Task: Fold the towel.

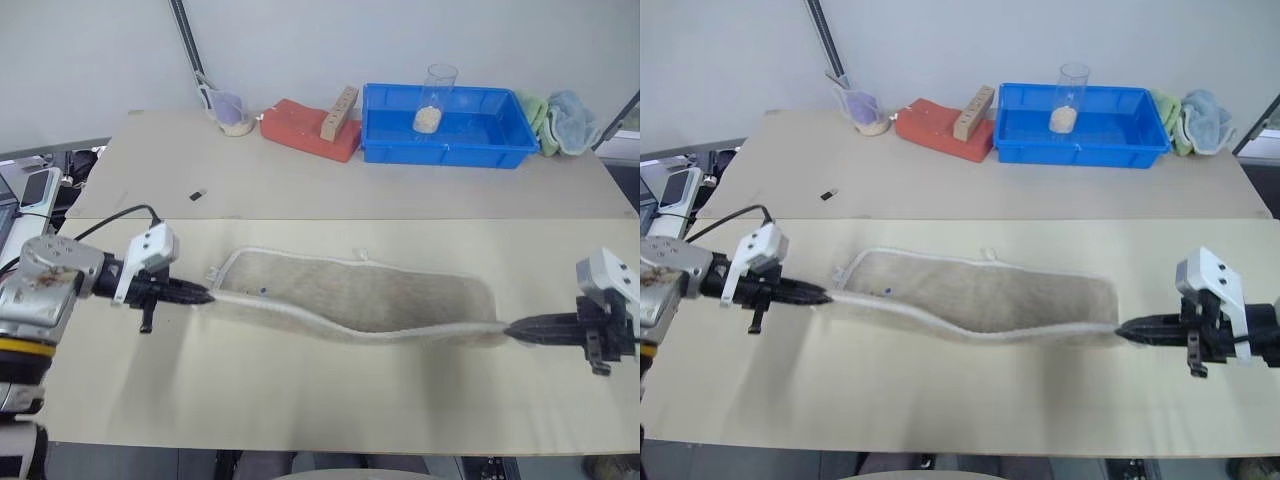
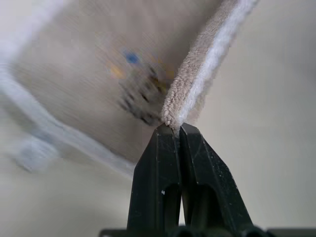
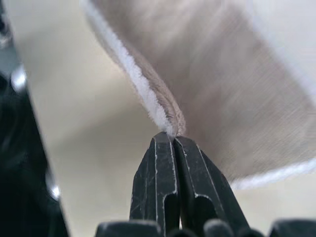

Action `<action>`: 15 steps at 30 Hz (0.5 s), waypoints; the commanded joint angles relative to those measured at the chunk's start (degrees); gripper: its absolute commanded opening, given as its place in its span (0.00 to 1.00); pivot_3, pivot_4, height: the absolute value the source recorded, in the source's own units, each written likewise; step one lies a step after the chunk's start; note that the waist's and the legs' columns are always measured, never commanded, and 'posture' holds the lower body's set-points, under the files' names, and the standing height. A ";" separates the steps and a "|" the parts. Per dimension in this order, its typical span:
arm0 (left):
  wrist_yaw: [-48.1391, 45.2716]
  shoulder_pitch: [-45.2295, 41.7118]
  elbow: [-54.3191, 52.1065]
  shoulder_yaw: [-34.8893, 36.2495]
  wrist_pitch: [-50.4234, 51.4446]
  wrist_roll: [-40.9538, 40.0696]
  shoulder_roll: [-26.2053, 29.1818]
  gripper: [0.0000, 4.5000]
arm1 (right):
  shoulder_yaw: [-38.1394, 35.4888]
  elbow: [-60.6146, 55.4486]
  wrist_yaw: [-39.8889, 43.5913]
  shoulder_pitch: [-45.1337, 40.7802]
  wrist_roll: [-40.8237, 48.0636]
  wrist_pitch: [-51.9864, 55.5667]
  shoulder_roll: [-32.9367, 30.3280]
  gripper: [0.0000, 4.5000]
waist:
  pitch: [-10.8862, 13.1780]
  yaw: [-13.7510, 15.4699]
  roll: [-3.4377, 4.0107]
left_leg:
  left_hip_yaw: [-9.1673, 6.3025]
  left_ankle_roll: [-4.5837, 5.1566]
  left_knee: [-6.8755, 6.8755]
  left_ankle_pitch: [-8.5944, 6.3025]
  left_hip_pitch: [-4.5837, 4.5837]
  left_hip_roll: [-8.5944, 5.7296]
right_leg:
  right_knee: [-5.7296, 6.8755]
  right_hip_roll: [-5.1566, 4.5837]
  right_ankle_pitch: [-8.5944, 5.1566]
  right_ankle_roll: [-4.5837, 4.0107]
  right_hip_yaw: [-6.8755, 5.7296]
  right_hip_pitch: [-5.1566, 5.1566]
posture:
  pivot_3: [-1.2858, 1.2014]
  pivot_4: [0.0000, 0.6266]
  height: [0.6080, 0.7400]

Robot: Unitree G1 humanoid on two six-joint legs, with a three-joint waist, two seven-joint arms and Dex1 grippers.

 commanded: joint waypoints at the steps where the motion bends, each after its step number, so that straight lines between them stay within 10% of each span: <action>1: 0.71 -5.67 4.37 -2.16 3.12 1.63 -2.11 0.00 | 3.59 2.03 -3.76 -5.16 1.06 4.37 -0.67 0.01 | 0.00 0.02 0.00 | -0.01 0.00 0.00 0.00 -0.12 -0.02 | -0.03 -0.01 0.00 0.00 0.00 -0.08 | 0.52 0.24 1.00; 15: 8.72 -16.82 20.91 -5.07 1.85 8.72 -12.67 0.00 | 16.50 13.84 -14.49 -23.51 -3.06 9.17 2.78 0.01 | -0.01 -1.09 0.00 | -0.06 0.02 0.11 0.01 -0.21 -0.02 | 0.35 -0.01 0.00 0.00 -0.02 -0.23 | 0.52 0.24 1.00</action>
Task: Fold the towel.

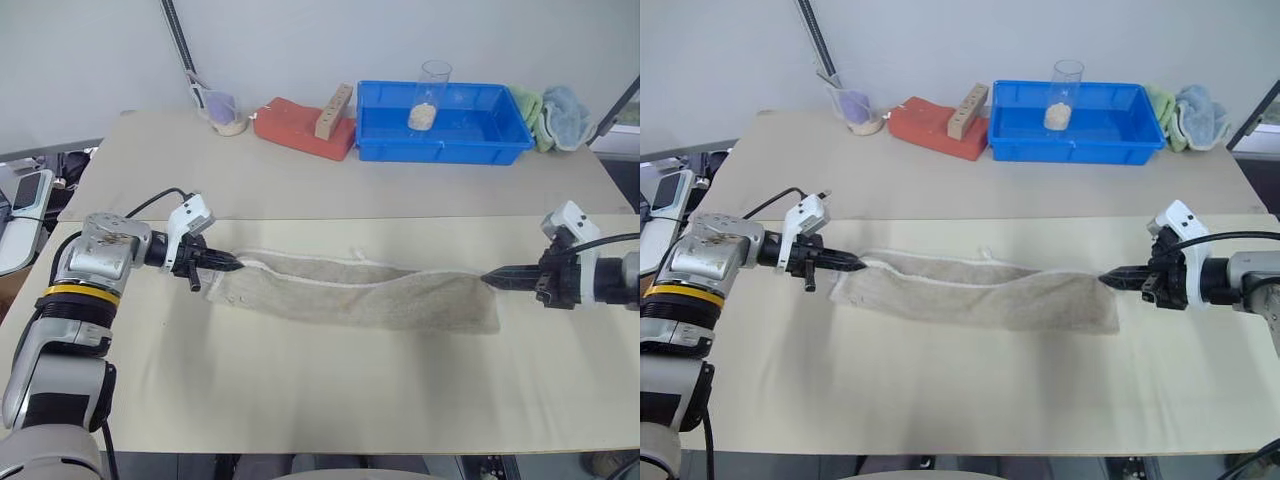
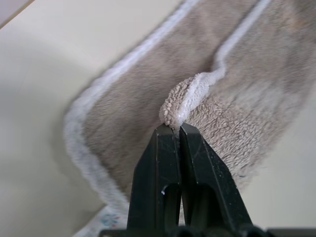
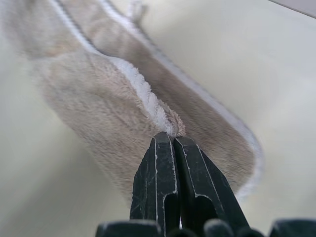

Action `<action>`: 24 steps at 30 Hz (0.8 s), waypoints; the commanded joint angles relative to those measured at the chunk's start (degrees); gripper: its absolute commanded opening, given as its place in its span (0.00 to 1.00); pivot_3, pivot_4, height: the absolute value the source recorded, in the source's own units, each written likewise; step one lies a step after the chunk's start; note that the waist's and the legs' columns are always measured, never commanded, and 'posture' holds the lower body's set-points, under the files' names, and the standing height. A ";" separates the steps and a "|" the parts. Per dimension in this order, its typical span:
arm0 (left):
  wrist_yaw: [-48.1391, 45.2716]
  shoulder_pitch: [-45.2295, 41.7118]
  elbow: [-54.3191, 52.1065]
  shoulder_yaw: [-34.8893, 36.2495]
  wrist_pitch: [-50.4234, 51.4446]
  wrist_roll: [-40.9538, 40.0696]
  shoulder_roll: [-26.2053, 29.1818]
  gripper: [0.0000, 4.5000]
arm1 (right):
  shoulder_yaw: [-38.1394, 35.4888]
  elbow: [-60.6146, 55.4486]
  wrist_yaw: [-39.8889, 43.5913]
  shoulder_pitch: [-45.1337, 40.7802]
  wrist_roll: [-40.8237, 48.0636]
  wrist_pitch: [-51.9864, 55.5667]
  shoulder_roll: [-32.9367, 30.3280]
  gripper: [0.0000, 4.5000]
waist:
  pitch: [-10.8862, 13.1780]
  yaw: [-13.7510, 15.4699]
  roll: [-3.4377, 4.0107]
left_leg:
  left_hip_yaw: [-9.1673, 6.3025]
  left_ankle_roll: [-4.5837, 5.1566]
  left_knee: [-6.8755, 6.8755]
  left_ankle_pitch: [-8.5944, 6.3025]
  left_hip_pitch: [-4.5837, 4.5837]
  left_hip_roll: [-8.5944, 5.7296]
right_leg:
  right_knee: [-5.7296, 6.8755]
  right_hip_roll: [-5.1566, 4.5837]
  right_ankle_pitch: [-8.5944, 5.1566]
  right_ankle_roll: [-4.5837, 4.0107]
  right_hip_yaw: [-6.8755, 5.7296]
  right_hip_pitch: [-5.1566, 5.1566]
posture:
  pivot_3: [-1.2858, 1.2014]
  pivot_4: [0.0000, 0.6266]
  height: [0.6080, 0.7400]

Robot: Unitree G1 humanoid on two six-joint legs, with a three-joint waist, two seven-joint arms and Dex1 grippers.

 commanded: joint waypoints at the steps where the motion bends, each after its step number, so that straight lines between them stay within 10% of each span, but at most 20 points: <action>1: 2.03 -1.67 1.83 1.66 -1.72 0.80 -0.52 0.00 | 0.14 1.16 -0.74 -1.48 -1.05 -0.56 -0.03 0.01 | 0.00 -0.02 0.00 | 0.00 0.00 0.01 0.00 0.00 0.00 | -0.01 0.00 0.00 0.00 0.00 0.00 | 0.52 0.24 1.00; 18: 9.90 -3.93 8.64 4.30 -3.22 2.37 -4.38 0.00 | 2.66 5.58 -3.56 -5.89 -3.61 -0.20 2.60 0.01 | -0.01 -0.27 0.01 | -0.02 0.00 0.05 0.00 0.06 -0.01 | -0.01 0.00 0.00 0.00 0.00 -0.02 | 0.52 0.24 1.00; 24: 12.38 -2.51 10.07 4.77 -8.19 4.13 -3.45 0.56 | 0.44 5.24 -6.58 -6.61 -4.68 -2.81 4.24 0.46 | -0.01 -0.21 0.01 | -0.03 0.00 0.05 0.00 0.03 -0.01 | 0.03 -0.01 0.00 0.00 0.00 -0.06 | 0.52 0.24 1.00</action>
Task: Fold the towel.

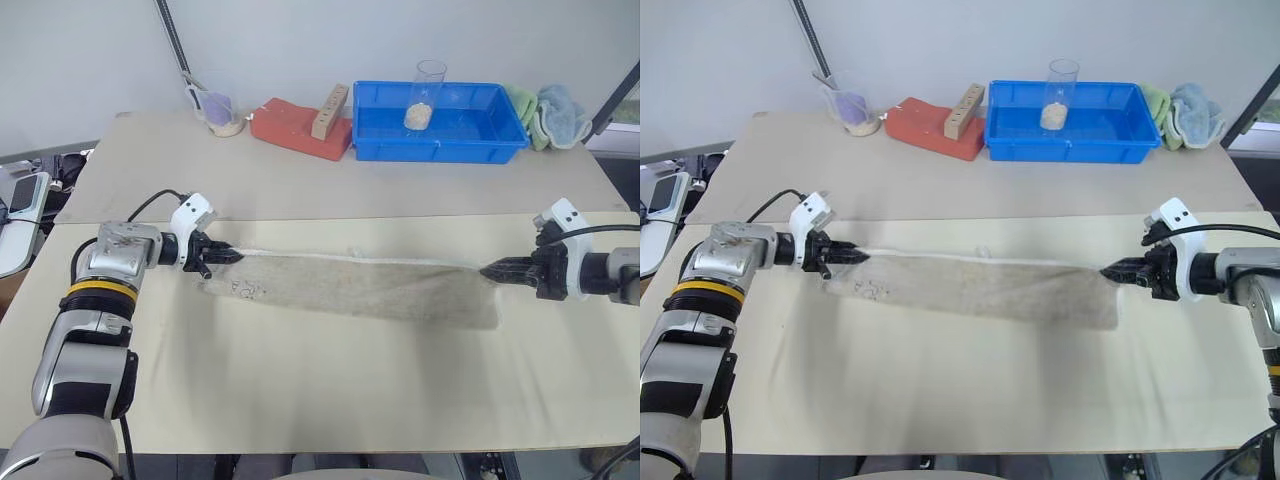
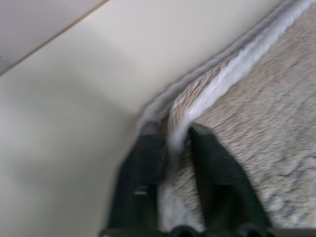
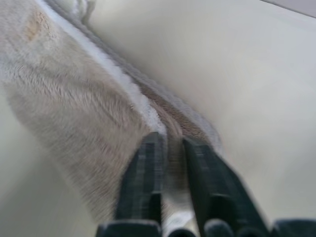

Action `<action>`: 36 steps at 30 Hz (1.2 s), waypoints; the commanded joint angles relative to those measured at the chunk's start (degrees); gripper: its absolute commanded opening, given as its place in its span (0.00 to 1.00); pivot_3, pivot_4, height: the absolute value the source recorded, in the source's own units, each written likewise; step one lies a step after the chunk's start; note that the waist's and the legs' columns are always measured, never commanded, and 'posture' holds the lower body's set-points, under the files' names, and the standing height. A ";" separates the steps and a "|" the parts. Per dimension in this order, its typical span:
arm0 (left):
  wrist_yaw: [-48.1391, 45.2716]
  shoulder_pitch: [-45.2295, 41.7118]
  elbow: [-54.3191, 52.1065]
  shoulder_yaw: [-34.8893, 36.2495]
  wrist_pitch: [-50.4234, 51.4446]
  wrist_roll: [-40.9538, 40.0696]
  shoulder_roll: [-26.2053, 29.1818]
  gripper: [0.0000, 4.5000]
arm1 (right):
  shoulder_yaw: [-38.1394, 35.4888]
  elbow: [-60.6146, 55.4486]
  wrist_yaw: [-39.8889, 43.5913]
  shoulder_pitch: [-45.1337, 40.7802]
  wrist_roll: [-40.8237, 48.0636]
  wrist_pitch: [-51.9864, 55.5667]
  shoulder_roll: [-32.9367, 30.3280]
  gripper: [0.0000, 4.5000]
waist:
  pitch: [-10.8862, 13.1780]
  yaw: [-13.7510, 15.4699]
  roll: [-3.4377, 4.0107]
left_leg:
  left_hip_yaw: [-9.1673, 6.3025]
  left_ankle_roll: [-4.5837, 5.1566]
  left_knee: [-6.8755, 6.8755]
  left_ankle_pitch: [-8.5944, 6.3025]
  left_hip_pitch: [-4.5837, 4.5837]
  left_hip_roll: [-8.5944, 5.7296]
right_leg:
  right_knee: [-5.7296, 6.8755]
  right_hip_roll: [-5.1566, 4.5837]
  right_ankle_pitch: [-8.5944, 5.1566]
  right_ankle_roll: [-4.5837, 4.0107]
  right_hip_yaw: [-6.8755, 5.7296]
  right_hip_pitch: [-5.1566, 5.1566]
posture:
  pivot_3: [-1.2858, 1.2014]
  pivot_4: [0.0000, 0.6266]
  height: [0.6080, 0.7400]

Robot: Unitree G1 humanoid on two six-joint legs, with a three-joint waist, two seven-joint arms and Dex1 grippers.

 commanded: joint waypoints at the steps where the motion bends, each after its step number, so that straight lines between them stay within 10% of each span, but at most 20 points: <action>1: 2.07 0.11 -0.02 2.20 -3.92 0.96 1.51 0.66 | -3.76 -0.73 -2.72 -1.93 -0.44 -1.95 0.51 0.54 | 0.00 0.01 0.00 | 0.00 0.00 0.00 0.00 0.00 0.00 | 0.00 0.00 0.00 0.00 0.00 0.00 | 0.52 0.24 1.00; 4: 2.28 0.61 -1.37 3.59 -7.61 0.30 2.06 1.00 | -8.03 -2.57 -5.22 -1.22 0.28 -2.53 0.88 0.77 | 0.00 0.03 0.01 | -0.01 0.00 0.00 0.00 -0.01 0.00 | 0.01 -0.01 0.00 0.00 0.00 -0.02 | 0.52 0.24 1.00; 7: -1.00 2.47 -5.89 4.81 -11.33 -1.30 3.64 1.00 | -12.61 -7.71 -5.57 3.33 0.35 -4.67 0.47 0.99 | -0.01 0.06 0.02 | -0.01 0.00 -0.03 0.00 -0.03 0.00 | 0.04 -0.01 0.00 0.00 0.00 -0.03 | 0.52 0.24 1.00; 19: -12.35 19.43 -50.63 5.66 1.22 -17.94 7.47 1.00 | -18.50 -25.80 -23.02 25.88 -7.36 -11.91 17.11 0.99 | -0.07 0.17 0.01 | -0.08 -0.02 -0.06 0.00 0.02 0.02 | -0.07 -0.03 0.00 0.00 0.09 0.16 | 0.52 0.24 1.00; 36: -11.14 19.56 -53.86 4.63 0.41 -18.80 7.21 1.00 | -15.44 -19.42 -28.68 26.99 -6.03 -7.03 24.65 0.99 | -0.08 0.01 0.02 | 0.00 -0.01 -0.13 0.00 0.20 0.02 | -0.11 0.02 0.00 0.00 0.10 0.23 | 0.52 0.24 1.00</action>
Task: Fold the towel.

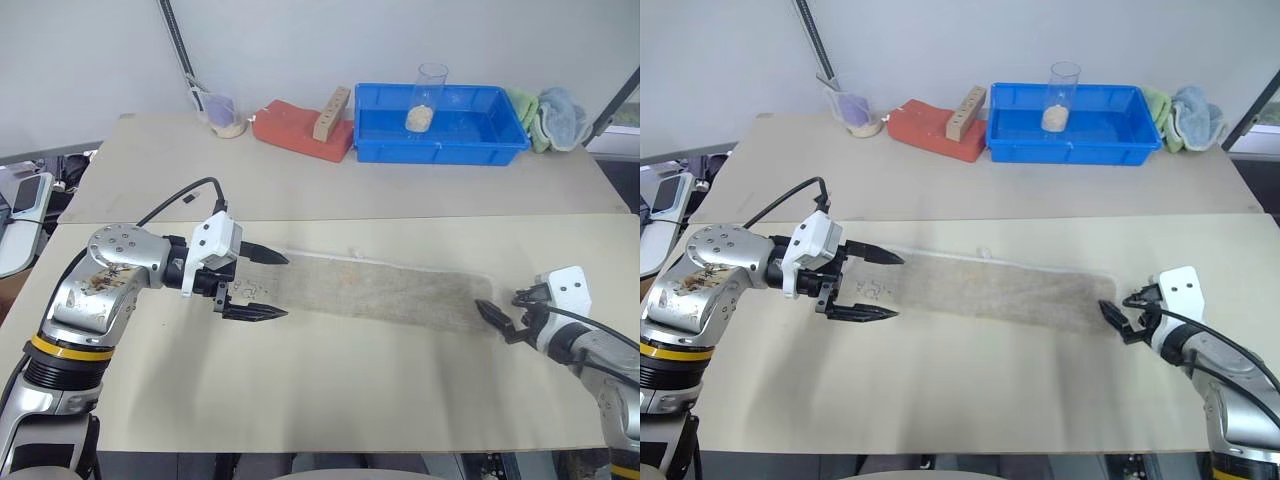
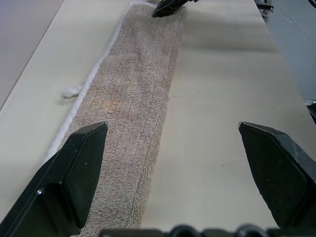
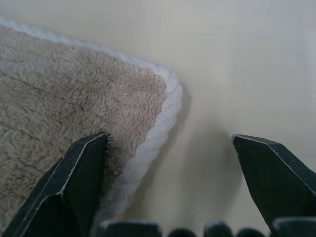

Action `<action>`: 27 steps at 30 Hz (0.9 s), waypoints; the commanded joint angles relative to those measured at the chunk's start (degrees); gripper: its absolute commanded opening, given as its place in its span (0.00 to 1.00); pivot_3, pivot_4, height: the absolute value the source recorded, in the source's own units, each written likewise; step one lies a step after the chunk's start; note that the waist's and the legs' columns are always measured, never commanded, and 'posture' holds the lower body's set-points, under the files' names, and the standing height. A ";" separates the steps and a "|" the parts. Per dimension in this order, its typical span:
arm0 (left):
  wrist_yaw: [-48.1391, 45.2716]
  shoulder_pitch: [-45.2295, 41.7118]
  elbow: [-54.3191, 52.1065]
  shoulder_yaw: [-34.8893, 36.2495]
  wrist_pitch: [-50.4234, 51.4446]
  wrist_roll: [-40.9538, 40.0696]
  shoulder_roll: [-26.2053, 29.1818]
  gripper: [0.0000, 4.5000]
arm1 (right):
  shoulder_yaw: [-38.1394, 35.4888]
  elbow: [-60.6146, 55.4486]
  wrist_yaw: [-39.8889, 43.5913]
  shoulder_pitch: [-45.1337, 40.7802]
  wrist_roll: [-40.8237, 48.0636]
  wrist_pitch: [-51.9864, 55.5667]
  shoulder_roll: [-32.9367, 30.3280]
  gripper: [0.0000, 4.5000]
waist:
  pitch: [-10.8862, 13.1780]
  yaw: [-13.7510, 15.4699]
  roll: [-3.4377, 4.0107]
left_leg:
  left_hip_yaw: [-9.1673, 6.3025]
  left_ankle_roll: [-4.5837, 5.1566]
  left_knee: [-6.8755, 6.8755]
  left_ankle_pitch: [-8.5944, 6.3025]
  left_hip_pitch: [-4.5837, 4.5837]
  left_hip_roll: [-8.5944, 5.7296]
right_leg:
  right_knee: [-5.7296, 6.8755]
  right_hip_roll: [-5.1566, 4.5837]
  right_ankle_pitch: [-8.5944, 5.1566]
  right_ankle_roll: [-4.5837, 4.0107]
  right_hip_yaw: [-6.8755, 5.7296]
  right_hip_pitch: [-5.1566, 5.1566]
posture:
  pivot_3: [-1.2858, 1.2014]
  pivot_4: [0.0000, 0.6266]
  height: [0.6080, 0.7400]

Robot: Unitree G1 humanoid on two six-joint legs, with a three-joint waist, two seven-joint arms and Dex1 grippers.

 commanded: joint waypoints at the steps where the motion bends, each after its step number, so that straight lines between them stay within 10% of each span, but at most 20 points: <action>1: 0.09 -0.41 -0.50 0.29 -1.58 -0.16 0.35 1.00 | 0.80 -0.78 -1.33 -0.56 1.55 3.92 1.13 0.99 | 0.00 -0.10 0.00 | 0.00 0.00 -0.01 0.00 0.02 0.01 | 0.00 0.01 0.00 0.00 0.00 0.00 | 0.52 0.24 1.00; 14: 1.28 1.80 0.16 1.72 -3.72 0.10 1.28 1.00 | 1.99 -2.86 -4.38 -3.54 3.62 9.73 2.59 0.04 | -0.05 -0.17 -0.11 | -0.01 0.00 -0.03 0.00 0.07 0.05 | 0.01 0.05 0.00 0.00 0.00 0.03 | 0.52 0.24 1.00; 27: 2.75 2.48 0.34 3.04 -3.42 -0.50 1.65 1.00 | -8.81 4.45 1.95 -11.15 10.58 14.95 -9.07 0.01 | -0.03 0.15 -0.08 | 0.03 0.00 -0.03 0.00 0.00 -0.02 | -0.10 -0.02 0.00 0.00 0.01 0.00 | 0.52 0.24 1.00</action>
